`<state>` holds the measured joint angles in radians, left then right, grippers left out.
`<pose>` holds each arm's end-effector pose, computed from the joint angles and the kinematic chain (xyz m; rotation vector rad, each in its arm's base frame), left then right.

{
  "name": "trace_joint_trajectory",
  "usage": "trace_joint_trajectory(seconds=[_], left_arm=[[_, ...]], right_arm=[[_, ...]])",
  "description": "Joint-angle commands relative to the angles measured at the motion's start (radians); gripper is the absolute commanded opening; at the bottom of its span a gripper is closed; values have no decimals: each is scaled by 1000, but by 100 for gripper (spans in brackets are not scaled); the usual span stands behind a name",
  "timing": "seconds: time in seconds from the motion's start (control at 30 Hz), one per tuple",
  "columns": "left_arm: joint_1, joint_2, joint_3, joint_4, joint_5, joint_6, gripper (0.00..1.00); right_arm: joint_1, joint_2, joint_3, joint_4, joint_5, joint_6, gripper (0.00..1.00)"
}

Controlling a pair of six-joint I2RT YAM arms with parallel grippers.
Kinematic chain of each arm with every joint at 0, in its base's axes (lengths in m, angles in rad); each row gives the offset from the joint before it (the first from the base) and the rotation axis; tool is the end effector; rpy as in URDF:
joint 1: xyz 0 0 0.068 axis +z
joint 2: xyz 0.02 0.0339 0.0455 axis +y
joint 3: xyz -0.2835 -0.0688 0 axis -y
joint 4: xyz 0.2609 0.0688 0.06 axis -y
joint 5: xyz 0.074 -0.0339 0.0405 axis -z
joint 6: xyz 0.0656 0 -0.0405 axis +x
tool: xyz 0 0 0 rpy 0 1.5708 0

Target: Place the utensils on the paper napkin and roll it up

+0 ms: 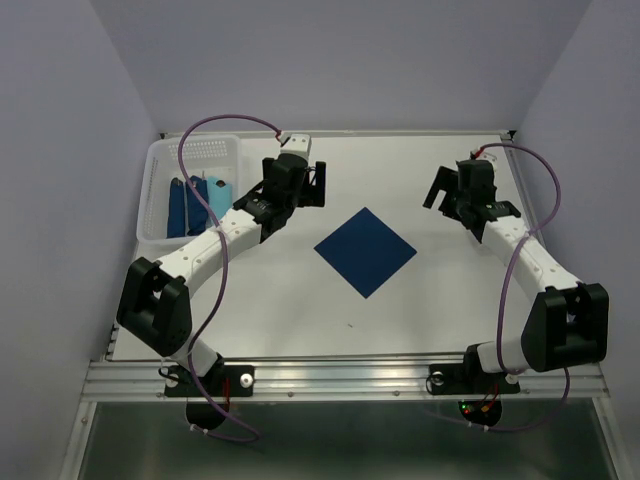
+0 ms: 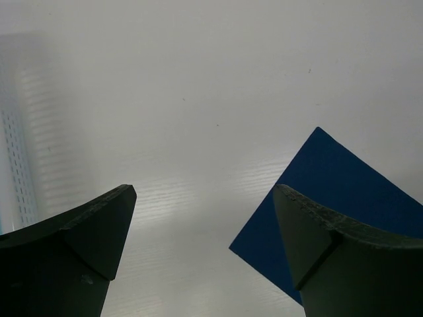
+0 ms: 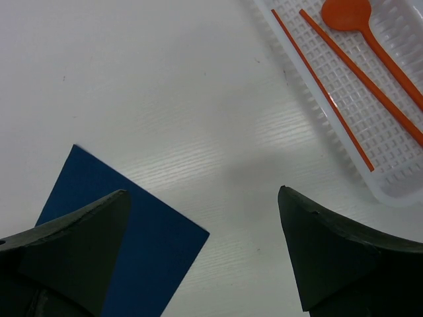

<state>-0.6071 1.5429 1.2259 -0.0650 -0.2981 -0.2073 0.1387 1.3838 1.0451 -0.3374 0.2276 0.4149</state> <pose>0.3441 -0.2155 0.3216 0.1916 1.9339 -0.2510 0.3397 0.0325 0.2757 0.4268 2.1855 0.0471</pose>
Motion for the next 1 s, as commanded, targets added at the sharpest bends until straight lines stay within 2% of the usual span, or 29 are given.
trace_joint_trajectory(seconds=[0.0, 0.2, 0.4, 0.47, 0.5, 0.57, 0.6, 0.7, 0.77, 0.83, 0.9, 0.93, 0.97], left_arm=[[-3, -23, 41, 53, -13, 3, 99], [-3, -17, 52, 45, -12, -6, 99], [-6, -10, 57, 33, 23, 9, 99], [-14, -4, 61, 27, 28, 19, 99], [-17, -1, 63, 24, 27, 22, 99], [-23, 3, 66, 18, 24, 28, 99], [-26, 3, 63, 17, 22, 28, 99], [-29, 6, 61, 17, 28, 29, 99], [-31, 11, 60, 17, 31, 31, 99], [-34, 17, 64, 11, 33, 32, 99], [-36, 19, 64, 10, 33, 32, 99], [-37, 20, 66, 5, 33, 31, 99], [-39, 20, 66, 5, 34, 29, 99]], right_arm=[[-1, -31, -13, 23, 9, -5, 100], [-1, -14, -8, 23, 16, -28, 100], [-23, -32, 4, 35, 122, -82, 100], [-69, -26, 35, 35, 104, -105, 100], [-141, -20, 47, 35, 86, -108, 100], [-232, 7, 72, 37, -26, -94, 100], [-322, 38, 79, 37, -121, -88, 100], [-389, 99, 116, 46, -155, -94, 99], [-398, 167, 144, 43, -160, -131, 94], [-398, 223, 180, 40, -149, -169, 81], [-398, 260, 205, 35, -140, -194, 74], [-398, 277, 231, 31, -139, -218, 66], [-398, 294, 245, 25, -137, -234, 64]])
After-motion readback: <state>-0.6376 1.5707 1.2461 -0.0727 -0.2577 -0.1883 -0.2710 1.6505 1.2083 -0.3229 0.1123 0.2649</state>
